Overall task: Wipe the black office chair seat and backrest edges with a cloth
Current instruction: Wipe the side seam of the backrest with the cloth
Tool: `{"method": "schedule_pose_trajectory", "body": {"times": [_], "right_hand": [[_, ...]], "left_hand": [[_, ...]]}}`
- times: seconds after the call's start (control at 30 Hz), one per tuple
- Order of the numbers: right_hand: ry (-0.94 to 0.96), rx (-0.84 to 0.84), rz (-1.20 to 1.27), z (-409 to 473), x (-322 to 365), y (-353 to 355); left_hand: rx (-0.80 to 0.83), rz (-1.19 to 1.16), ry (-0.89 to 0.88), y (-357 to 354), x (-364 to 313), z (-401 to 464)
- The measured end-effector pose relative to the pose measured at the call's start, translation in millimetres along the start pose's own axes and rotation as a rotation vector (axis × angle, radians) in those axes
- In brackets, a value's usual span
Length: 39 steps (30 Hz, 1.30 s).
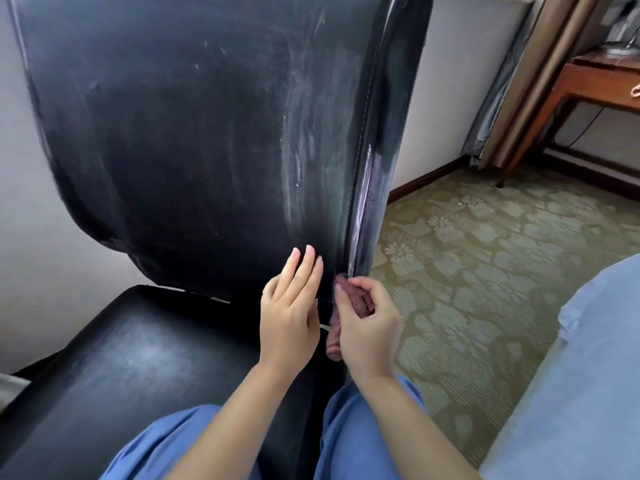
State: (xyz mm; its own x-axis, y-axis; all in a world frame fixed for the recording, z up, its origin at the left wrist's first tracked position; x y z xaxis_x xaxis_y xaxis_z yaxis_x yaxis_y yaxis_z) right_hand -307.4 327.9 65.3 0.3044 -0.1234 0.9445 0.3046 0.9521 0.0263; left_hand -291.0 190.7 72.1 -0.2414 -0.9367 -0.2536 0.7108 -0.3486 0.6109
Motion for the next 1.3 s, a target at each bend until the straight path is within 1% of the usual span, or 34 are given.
{"method": "schedule_pose_trajectory", "body": {"times": [0.1,0.17,0.27,0.4,0.47,0.57,0.6,0.67,0.77,0.8,0.9,0.97,1.0,1.1,1.13,1.2,1.3], "right_hand": [[-0.060,-0.041,0.113,-3,2,-4],[-0.084,-0.064,0.143,-2,-1,-7],[-0.122,-0.089,0.137,-1,-9,-10],[-0.292,-0.086,0.110,-12,-41,-9],[-0.268,-0.082,0.137,-13,-34,-8],[-0.110,-0.082,0.191,-3,-5,-6],[-0.091,-0.083,0.181,-1,-3,-7],[-0.111,-0.070,0.121,-2,-13,-10],[-0.227,-0.060,0.103,-14,-33,-13],[-0.213,-0.074,0.116,-13,-31,-12],[-0.066,-0.113,0.154,-1,-6,-8],[-0.049,-0.108,0.137,0,-2,-10],[-0.076,-0.098,0.109,-2,-9,-11],[-0.271,-0.077,0.029,-12,-44,-11],[-0.298,-0.065,0.022,-13,-49,-10],[-0.274,-0.047,0.083,-12,-45,-10],[-0.158,-0.040,0.140,-9,-25,-10]], "left_hand": [[-0.047,0.024,0.029,-3,4,0],[-0.061,0.012,0.045,-5,8,0],[-0.065,-0.019,0.034,-8,13,-1],[-0.066,-0.009,0.020,-8,15,-4],[-0.056,-0.007,0.004,-8,15,-5],[-0.056,0.000,-0.017,-9,15,-7],[-0.058,0.001,-0.020,-9,15,-7],[-0.059,-0.005,-0.022,-8,15,-7],[-0.056,-0.006,-0.019,-7,16,-9],[-0.058,-0.006,-0.018,-7,16,-9],[-0.067,-0.007,-0.014,-8,15,-10],[-0.064,-0.003,-0.016,-8,15,-11],[-0.060,-0.001,-0.018,-8,15,-12],[-0.042,0.013,-0.020,-10,17,-14],[-0.038,0.018,-0.020,-10,17,-15],[-0.039,0.016,-0.017,-10,17,-16],[-0.043,0.013,-0.012,-12,18,-17]]}}
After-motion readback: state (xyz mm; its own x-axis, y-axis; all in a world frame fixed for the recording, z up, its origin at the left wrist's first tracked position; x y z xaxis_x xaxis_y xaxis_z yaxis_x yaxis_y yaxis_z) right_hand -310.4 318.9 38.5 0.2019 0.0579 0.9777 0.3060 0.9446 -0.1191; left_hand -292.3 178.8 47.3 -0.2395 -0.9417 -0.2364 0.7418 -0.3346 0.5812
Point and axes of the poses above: each hand's wrist, its own z-axis towards the middle knuckle, its own y-axis out of the back of the hand, x = y × z, the point moved 9 cm from there along z, towards the middle knuckle, and after that the axes turned 10 degrees about z, right-handed, at the moved point
